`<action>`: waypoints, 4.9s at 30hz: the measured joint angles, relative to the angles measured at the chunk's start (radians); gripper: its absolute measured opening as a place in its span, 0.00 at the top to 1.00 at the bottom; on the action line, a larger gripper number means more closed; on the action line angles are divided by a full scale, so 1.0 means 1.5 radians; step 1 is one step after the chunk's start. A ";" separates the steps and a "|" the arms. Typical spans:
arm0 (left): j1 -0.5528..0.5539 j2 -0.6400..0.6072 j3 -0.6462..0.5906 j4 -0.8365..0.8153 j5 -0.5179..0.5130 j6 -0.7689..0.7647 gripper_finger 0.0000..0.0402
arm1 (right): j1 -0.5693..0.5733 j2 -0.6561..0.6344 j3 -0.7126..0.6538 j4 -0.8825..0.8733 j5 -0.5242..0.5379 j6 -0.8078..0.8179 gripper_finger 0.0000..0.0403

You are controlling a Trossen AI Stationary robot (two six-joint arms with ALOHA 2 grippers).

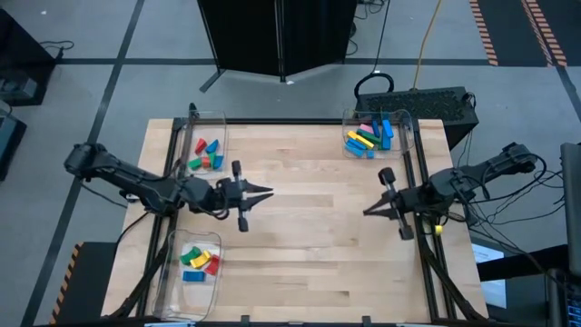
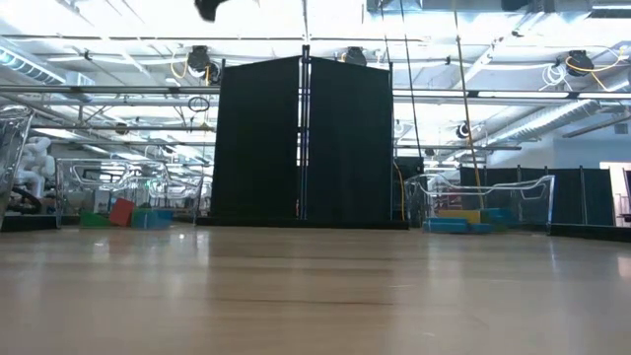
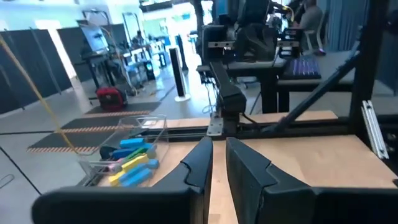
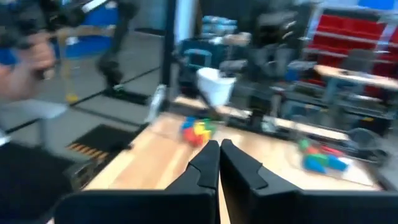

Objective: Sort blocks by size
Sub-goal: Return to Home Position

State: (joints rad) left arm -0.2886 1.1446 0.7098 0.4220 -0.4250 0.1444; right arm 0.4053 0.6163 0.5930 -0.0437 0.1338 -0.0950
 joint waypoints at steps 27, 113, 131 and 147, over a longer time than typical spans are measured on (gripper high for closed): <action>0.160 -0.043 -0.172 0.083 0.245 -0.040 0.88 | -0.067 -0.165 -0.267 0.220 0.106 0.046 1.00; 0.218 -0.708 -0.463 -0.255 0.280 -0.145 0.88 | -0.186 -0.285 -0.297 0.061 0.046 0.126 1.00; 0.218 -0.719 -0.469 -0.267 0.282 -0.147 0.88 | -0.187 -0.296 -0.387 0.167 0.050 0.139 1.00; 0.218 -0.763 -0.469 -0.269 0.261 -0.126 0.88 | -0.206 -0.348 -0.386 0.099 0.046 0.137 1.00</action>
State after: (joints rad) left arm 0.0389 0.0002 0.0059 0.0180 -0.0335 -0.0448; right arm 0.0967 0.0937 0.0139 0.1053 0.2023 0.1111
